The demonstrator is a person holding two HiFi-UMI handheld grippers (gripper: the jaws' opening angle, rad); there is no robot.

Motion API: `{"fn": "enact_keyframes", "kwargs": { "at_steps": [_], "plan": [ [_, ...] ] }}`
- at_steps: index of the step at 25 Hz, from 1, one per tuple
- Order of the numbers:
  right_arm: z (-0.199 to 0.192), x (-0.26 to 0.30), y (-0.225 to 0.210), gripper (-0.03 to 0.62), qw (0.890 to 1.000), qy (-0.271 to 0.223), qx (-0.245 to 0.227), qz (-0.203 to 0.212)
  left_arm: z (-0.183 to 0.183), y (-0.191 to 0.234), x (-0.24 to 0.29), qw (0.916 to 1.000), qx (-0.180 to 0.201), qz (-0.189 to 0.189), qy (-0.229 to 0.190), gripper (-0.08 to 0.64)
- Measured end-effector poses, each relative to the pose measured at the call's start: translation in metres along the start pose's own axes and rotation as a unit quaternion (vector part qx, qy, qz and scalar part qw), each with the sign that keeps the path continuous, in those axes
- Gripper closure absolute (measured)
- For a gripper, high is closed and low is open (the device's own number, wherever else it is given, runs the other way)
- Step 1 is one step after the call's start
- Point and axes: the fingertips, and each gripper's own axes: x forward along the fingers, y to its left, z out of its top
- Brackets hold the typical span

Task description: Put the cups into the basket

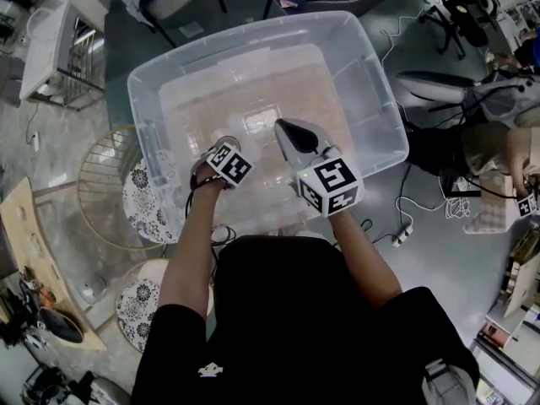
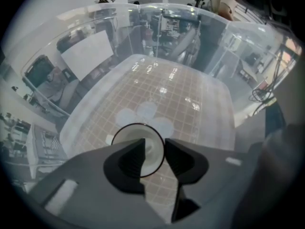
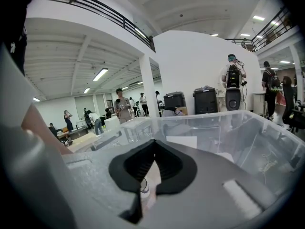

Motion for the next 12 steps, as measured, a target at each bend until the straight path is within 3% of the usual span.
{"fn": "enact_keyframes", "kwargs": {
  "at_steps": [4, 12],
  "plan": [
    [0.003, -0.002, 0.001, 0.592, 1.0, -0.002, -0.001, 0.003, 0.006, -0.002, -0.016, 0.9992, -0.024, -0.019, -0.024, 0.431],
    [0.01, -0.002, 0.005, 0.592, 1.0, -0.008, -0.005, 0.015, 0.024, 0.01, -0.066, 0.9944, -0.055, 0.005, -0.09, 0.485]
  ]
}}
